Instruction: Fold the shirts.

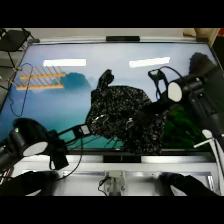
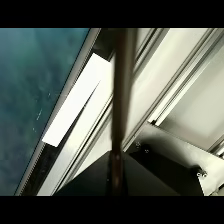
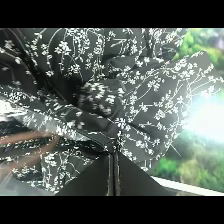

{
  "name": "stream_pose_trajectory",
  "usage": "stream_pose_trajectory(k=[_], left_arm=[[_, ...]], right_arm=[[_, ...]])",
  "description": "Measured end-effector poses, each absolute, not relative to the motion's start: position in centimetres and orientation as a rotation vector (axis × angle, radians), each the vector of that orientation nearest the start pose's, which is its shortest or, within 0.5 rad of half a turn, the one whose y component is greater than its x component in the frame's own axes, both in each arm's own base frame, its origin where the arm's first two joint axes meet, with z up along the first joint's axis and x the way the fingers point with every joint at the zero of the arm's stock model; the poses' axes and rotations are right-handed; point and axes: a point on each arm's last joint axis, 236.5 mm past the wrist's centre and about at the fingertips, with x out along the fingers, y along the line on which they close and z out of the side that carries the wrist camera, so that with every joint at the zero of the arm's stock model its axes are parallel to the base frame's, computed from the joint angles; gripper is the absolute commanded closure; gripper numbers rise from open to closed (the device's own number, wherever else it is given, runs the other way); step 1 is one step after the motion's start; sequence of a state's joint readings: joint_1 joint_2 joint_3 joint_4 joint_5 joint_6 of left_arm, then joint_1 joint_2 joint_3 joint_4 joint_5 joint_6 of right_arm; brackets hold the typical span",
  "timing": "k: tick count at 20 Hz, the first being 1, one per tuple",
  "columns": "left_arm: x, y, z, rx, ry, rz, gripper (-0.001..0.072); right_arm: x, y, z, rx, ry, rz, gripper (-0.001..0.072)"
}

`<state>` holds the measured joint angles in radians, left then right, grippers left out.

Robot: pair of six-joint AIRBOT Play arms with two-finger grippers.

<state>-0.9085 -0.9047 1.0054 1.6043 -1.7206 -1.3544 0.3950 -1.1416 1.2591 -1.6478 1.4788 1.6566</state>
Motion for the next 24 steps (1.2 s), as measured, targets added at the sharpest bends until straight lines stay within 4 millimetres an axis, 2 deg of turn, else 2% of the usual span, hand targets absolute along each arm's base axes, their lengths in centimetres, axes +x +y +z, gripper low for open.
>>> stream_pose_trajectory(k=[5,10,15,19,22,24], left_arm=[[13.9,-16.5,4.3,0.902,1.416,-0.832,0.0668],[14.1,-18.7,3.3,0.89,1.389,-0.91,0.0667],[13.8,-21.8,1.8,0.918,1.343,-1.072,0.0667],[14.6,-23.8,0.8,0.917,1.284,-1.123,0.0668],[15.3,-23.9,0.5,0.864,1.301,-1.078,0.0668],[15.4,-22.9,0.6,0.822,1.356,-1.023,0.0668]], right_arm=[[30.1,11.9,9.4,-0.199,1.271,0.267,0.067],[29.9,13.5,11.3,-0.137,1.196,0.33,0.067],[29.2,17.2,14.2,-0.081,1.083,0.491,0.067],[28.1,19.3,16.6,-0.085,1.02,0.581,0.067],[28.1,19.7,18.2,-0.076,0.981,0.585,0.067],[28.4,19.1,18.8,-0.088,0.965,0.559,0.067]])
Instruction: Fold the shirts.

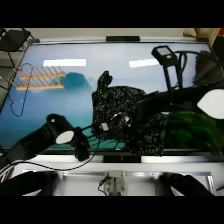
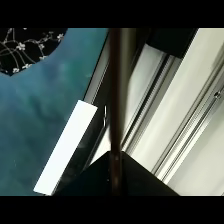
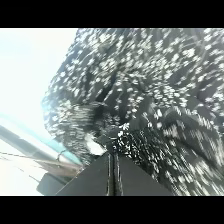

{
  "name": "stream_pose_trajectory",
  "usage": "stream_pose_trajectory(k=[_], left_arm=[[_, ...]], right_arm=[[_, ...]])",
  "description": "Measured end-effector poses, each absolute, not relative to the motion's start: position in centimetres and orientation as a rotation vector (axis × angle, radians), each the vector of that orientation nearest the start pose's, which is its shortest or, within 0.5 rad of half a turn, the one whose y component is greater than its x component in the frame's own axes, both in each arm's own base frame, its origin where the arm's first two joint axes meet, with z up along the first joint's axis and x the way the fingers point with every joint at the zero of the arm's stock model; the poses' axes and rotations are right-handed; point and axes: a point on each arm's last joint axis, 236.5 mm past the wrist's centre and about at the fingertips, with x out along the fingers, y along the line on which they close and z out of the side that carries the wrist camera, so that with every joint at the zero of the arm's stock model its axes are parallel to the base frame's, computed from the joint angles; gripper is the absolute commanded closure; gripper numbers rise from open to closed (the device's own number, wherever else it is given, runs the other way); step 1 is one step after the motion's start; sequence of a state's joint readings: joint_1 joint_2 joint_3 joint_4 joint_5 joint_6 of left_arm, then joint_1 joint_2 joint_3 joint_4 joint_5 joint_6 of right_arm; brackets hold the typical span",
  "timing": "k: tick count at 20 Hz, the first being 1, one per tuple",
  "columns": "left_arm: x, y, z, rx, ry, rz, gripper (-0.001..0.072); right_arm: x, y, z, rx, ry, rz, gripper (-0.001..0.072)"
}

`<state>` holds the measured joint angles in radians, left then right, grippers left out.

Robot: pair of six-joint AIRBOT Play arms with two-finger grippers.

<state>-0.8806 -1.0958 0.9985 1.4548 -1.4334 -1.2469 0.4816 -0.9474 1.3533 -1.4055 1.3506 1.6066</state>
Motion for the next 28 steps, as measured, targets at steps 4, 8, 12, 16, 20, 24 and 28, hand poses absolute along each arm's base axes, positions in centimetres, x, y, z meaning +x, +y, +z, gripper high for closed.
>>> stream_pose_trajectory(k=[4,8,12,16,20,24,28], left_arm=[[15.1,-20.9,2.2,0.762,1.395,-0.95,0.0668],[15.0,-20.3,3.0,0.717,1.403,-0.908,0.0668],[15.7,-22.8,2.2,0.65,1.372,-0.934,0.0668],[16.5,-27.0,1.3,0.622,1.264,-1.022,0.0668],[18.5,-30.4,1.2,0.518,1.158,-1.015,0.0667],[18.8,-33.0,0.5,0.394,1.163,-1.025,0.0668],[18.8,-34.4,0.0,0.324,1.178,-1.027,0.0668]], right_arm=[[28.3,17.7,18.7,-0.122,0.99,0.502,0.067],[28.0,17.7,18.7,-0.114,1.003,0.505,0.067],[27.6,19.5,19.3,-0.087,0.979,0.563,0.067],[27.2,21.0,19.7,-0.077,0.957,0.604,0.067],[26.9,21.7,19.9,-0.057,0.956,0.62,0.067],[26.5,22.5,20.2,-0.029,0.958,0.65,0.0655],[26.6,22.3,20.3,-0.013,0.96,0.639,0.0189]])
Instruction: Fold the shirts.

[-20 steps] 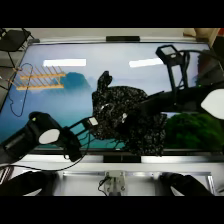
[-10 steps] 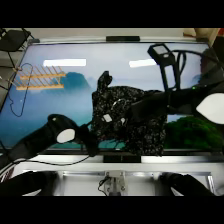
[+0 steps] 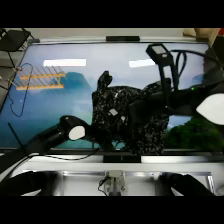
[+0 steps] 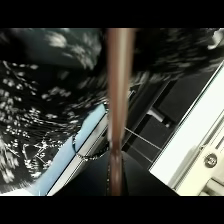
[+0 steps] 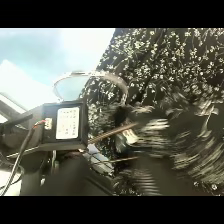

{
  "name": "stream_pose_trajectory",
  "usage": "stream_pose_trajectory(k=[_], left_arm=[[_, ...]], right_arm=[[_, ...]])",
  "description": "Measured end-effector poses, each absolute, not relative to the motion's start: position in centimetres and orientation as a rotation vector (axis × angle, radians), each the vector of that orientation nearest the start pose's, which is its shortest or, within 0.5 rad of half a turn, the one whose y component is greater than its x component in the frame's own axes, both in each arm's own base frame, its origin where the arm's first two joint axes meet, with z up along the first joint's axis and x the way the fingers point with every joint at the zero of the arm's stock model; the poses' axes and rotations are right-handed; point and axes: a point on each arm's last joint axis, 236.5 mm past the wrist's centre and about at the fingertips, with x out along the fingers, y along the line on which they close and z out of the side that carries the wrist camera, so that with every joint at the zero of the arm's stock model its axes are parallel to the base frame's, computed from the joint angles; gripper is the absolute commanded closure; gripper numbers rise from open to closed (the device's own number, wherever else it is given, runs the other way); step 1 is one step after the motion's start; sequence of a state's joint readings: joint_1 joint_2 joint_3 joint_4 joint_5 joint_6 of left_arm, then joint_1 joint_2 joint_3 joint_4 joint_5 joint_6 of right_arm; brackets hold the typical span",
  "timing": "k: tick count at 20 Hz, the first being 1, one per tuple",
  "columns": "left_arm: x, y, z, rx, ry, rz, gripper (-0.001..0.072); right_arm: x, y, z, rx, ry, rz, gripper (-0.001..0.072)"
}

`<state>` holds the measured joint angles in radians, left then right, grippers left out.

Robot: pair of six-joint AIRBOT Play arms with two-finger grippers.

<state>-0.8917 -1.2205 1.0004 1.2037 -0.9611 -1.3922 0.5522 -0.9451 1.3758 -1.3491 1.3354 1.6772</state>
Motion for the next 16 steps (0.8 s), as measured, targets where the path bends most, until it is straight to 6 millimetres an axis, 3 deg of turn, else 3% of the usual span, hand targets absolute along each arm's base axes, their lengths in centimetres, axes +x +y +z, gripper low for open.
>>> stream_pose_trajectory(k=[2,4,7,8,9,11,13,16], left_arm=[[18.8,-34.6,0.1,0.311,1.178,-1.03,0.0668],[18.6,-34.6,0.1,0.308,1.187,-1.034,0.0668],[17.8,-34.1,-0.1,0.338,1.212,-1.054,0.0668],[17.6,-33.9,-0.2,0.352,1.22,-1.063,0.0668],[17.3,-33.7,-0.3,0.366,1.23,-1.071,0.0668],[16.8,-33.3,-0.5,0.395,1.249,-1.088,0.0668],[16.5,-32.8,-0.6,0.414,1.266,-1.097,0.0668],[16.6,-31.9,-0.8,0.428,1.291,-1.096,0.0668]], right_arm=[[27.5,20.8,20.9,-0.007,0.939,0.582,0.0189],[29.0,18.0,22.5,0.001,0.886,0.495,0.0188],[32.1,10.1,24.8,0.017,0.814,0.274,0.0192],[33.0,7.3,25.0,0.029,0.808,0.203,0.0226],[33.6,4.3,24.6,0.039,0.827,0.141,0.0274],[33.8,-0.5,22.3,-0.016,0.926,0.09,0.0281],[33.3,-2.5,19.9,-0.159,1.026,0.195,0.0281],[32.6,-0.8,17.7,-0.46,1.042,0.56,0.0282]])
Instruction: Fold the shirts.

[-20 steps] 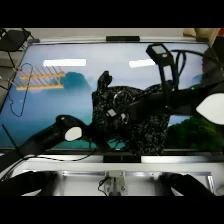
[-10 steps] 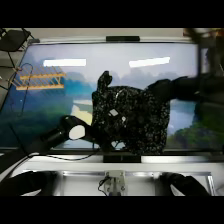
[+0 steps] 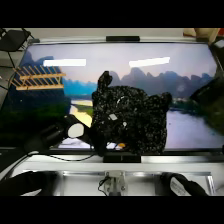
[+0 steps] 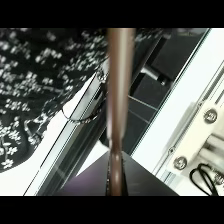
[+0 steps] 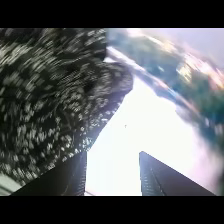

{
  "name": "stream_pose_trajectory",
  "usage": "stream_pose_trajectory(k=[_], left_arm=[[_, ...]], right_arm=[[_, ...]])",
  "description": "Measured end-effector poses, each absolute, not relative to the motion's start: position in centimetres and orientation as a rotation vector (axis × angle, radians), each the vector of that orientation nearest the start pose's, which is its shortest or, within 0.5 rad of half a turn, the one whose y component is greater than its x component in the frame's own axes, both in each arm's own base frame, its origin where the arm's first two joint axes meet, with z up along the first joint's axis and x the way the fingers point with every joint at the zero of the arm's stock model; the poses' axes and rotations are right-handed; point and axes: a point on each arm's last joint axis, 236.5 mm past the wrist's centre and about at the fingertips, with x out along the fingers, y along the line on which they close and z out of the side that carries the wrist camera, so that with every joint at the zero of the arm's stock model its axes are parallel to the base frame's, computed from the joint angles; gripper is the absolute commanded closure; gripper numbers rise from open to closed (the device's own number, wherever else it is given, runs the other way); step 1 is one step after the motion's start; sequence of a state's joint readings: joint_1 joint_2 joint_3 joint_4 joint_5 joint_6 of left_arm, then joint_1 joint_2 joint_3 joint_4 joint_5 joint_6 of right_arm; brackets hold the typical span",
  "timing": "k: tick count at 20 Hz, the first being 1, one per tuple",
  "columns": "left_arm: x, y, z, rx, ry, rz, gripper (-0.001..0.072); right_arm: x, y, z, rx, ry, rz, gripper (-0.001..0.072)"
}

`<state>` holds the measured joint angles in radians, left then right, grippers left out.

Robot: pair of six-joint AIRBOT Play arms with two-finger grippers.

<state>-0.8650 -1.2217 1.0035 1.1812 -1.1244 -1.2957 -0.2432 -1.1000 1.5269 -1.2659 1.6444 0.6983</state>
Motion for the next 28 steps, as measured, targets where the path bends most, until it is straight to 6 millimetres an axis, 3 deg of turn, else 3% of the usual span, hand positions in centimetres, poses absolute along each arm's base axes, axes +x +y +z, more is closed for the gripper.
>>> stream_pose_trajectory(k=[5,8,15,21,25,26,27,28], left_arm=[[17.3,-30.8,-0.7,0.464,1.288,-1.116,0.0668],[17.2,-30.4,-0.7,0.49,1.295,-1.134,0.0668],[16.9,-29.8,-0.9,0.525,1.308,-1.157,0.0668],[16.9,-29.7,-0.7,0.555,1.293,-1.177,0.0668],[18.1,-29.8,0.5,0.569,1.253,-1.187,0.0668],[18.5,-29.6,0.8,0.573,1.241,-1.188,0.0669],[18.9,-29.3,1.0,0.581,1.238,-1.188,0.0668],[19.4,-29.2,1.2,0.581,1.227,-1.184,0.0668]], right_arm=[[33.1,3.8,14.7,-0.791,0.939,1.013,0.0282],[34.1,5.5,12.5,-0.925,0.9,1.16,0.0282],[35.5,6.4,9.9,-1.045,0.87,1.268,0.0281],[35.8,7.3,8.3,-1.029,0.877,1.328,0.0282],[35.7,8.8,6.7,-1.004,0.906,1.38,0.0283],[35.7,9.2,6.4,-1.001,0.91,1.393,0.0311],[35.6,9.6,6.1,-0.999,0.914,1.405,0.057],[35.5,9.8,5.8,-1.0,0.92,1.417,0.0666]])
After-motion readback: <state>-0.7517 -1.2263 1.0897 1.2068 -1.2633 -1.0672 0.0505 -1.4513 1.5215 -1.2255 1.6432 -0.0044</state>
